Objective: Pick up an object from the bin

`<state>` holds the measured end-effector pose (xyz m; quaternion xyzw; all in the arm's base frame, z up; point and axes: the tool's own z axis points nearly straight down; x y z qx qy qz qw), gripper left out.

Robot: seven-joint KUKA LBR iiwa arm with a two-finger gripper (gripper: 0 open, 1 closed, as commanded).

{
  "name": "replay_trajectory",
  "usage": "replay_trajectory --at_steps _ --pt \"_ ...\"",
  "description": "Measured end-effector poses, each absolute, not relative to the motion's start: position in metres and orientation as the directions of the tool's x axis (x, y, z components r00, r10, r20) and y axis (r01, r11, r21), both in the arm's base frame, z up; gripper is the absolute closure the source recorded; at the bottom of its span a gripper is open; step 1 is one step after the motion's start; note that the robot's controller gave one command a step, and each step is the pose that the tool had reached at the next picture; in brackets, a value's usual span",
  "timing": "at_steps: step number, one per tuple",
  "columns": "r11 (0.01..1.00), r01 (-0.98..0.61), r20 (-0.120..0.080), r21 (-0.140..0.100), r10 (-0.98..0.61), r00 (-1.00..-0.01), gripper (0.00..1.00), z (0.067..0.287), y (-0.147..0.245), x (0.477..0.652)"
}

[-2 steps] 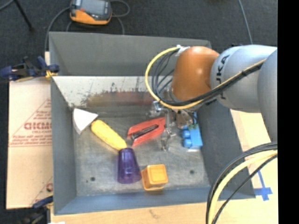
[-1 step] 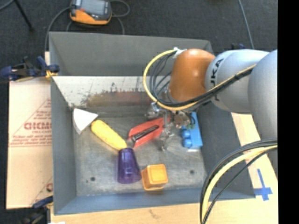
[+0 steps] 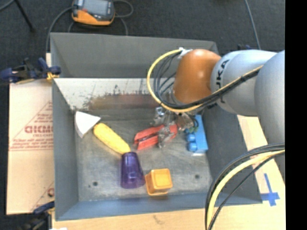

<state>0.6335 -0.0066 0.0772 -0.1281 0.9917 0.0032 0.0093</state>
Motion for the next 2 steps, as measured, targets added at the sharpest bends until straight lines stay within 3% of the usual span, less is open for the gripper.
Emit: replay_trajectory --at_steps 1,2 --pt "0.971 -0.238 -0.019 0.004 -0.237 -0.971 1.0 0.077 -0.013 0.631" --pt "0.973 -0.229 -0.01 -0.005 -0.229 -0.973 1.0 0.25 -0.016 0.627"
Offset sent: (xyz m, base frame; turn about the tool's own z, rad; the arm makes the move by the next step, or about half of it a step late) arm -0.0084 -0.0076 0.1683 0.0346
